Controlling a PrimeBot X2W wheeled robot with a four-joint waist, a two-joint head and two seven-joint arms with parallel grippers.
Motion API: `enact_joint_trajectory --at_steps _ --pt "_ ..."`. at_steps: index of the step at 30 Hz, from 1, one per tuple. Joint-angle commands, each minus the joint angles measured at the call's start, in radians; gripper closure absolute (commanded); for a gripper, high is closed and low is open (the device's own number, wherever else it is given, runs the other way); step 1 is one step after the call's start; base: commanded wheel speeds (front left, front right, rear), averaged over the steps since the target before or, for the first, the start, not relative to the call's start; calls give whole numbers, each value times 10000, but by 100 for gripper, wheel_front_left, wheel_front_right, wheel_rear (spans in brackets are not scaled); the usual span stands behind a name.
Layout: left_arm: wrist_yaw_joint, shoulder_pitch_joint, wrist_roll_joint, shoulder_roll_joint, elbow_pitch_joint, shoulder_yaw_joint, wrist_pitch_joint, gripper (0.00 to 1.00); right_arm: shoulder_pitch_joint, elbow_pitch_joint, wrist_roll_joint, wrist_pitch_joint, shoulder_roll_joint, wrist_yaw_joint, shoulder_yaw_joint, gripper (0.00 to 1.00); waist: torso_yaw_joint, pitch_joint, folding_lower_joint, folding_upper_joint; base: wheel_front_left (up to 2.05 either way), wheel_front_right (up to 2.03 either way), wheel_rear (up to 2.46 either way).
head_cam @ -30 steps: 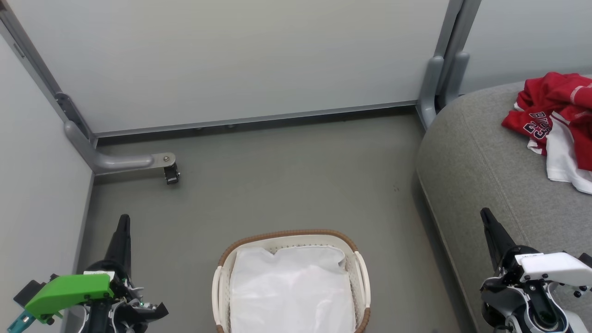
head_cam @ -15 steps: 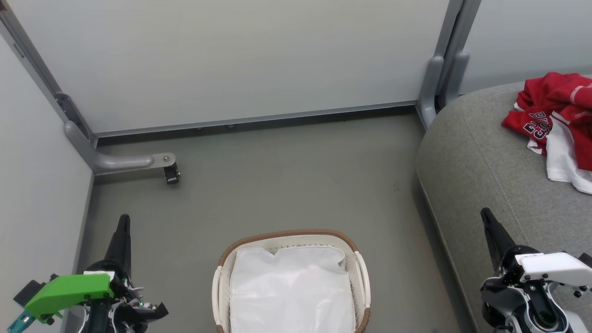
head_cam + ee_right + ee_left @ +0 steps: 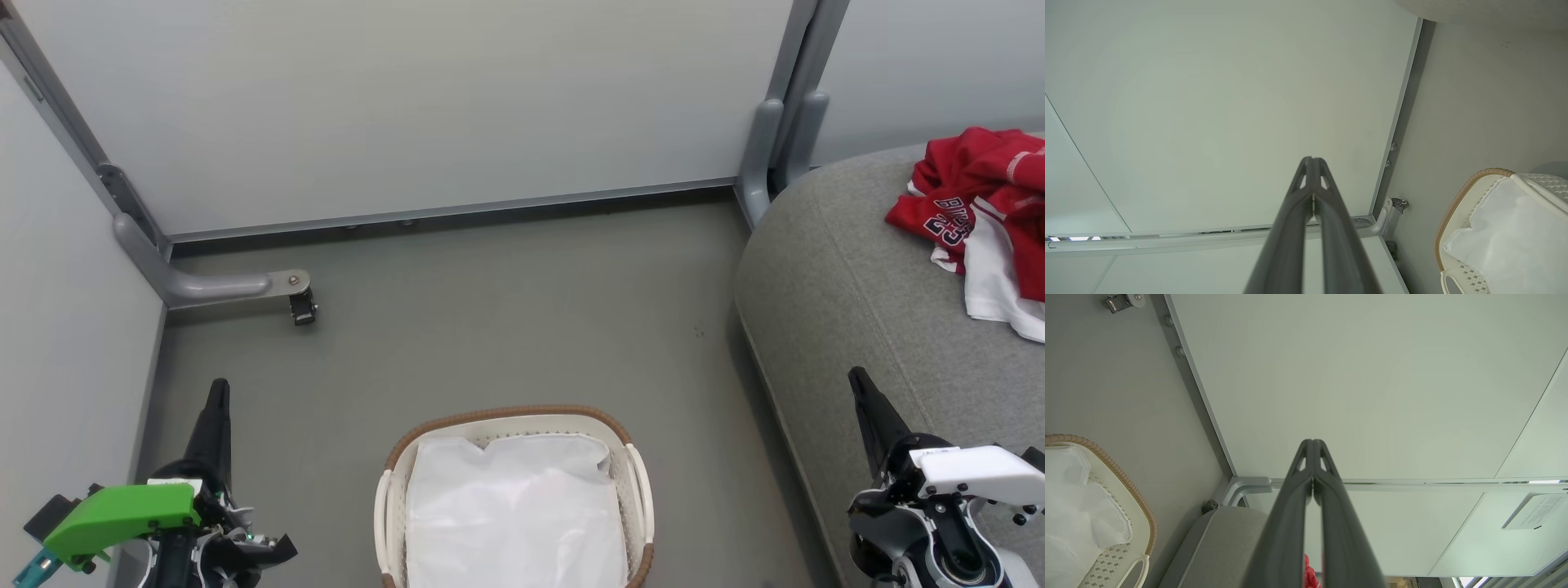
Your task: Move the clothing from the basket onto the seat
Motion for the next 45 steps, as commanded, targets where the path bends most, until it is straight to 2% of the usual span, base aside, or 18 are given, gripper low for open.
enact_joint_trajectory --at_steps 1,45 --pt "-51 -102 10 38 -17 26 33 100 -79 -22 -46 59 -21 -3 -26 100 0 0 0 0 0 0 0" --pt "-52 -103 16 35 -16 30 39 100 -81 -21 -54 55 -11 -3 -44 100 0 0 0 0 0 0 0"
